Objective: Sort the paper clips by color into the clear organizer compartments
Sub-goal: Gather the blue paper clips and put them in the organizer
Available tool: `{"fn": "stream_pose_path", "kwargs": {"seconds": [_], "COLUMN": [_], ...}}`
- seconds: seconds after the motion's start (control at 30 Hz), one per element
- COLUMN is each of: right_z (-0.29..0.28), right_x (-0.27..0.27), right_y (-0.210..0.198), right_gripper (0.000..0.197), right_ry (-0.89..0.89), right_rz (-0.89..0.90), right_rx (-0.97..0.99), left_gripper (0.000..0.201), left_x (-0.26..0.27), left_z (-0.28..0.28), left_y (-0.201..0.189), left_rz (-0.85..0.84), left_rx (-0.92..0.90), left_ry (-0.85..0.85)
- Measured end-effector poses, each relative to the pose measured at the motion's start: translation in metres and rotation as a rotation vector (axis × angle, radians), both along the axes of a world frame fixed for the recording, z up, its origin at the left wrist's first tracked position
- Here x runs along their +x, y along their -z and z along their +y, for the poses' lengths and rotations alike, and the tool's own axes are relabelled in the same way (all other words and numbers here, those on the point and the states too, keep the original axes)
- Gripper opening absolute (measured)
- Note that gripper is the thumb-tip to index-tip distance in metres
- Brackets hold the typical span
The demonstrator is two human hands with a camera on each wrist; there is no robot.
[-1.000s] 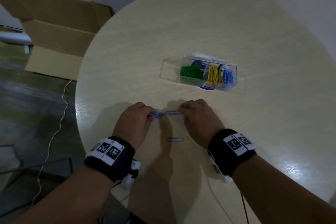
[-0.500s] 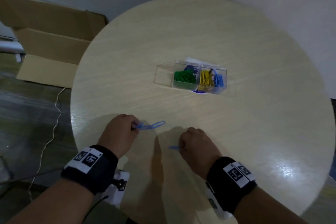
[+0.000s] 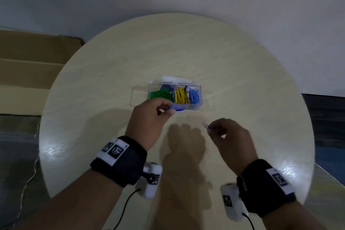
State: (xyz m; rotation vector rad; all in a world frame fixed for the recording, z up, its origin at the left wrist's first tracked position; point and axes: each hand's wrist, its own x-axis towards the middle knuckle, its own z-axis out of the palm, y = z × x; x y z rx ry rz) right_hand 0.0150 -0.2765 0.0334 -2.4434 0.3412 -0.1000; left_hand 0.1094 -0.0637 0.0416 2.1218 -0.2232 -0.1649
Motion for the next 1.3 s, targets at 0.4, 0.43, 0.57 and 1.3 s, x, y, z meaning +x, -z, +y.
{"fn": "stream_pose_path", "kwargs": {"seconds": [0.4,0.43,0.57,1.3], "right_z": [-0.036,-0.037,-0.033,-0.01], "right_x": [0.029,0.032,0.055,0.115], "right_y": [-0.005,-0.006,-0.011,0.022], "right_gripper": [0.007,0.008,0.014,0.011], "right_ry": [0.164,0.168,0.175,-0.139], "right_rz": [-0.035,-0.034,-0.039,-0.154], "right_rx": [0.143,0.16,0.205,-0.172], "left_gripper": [0.006,0.007,0.02,0.019], "left_x": [0.049,0.049,0.05,0.04], "left_z": [-0.086,-0.089,-0.101,0.02], "left_y": [0.015,0.017,0.016,0.019], "left_rz": [-0.059,-0.064,-0.108,-0.119], "left_rx": [0.311,0.341,0.433,0.143], "left_ry": [0.027,0.046,0.128,-0.357]}}
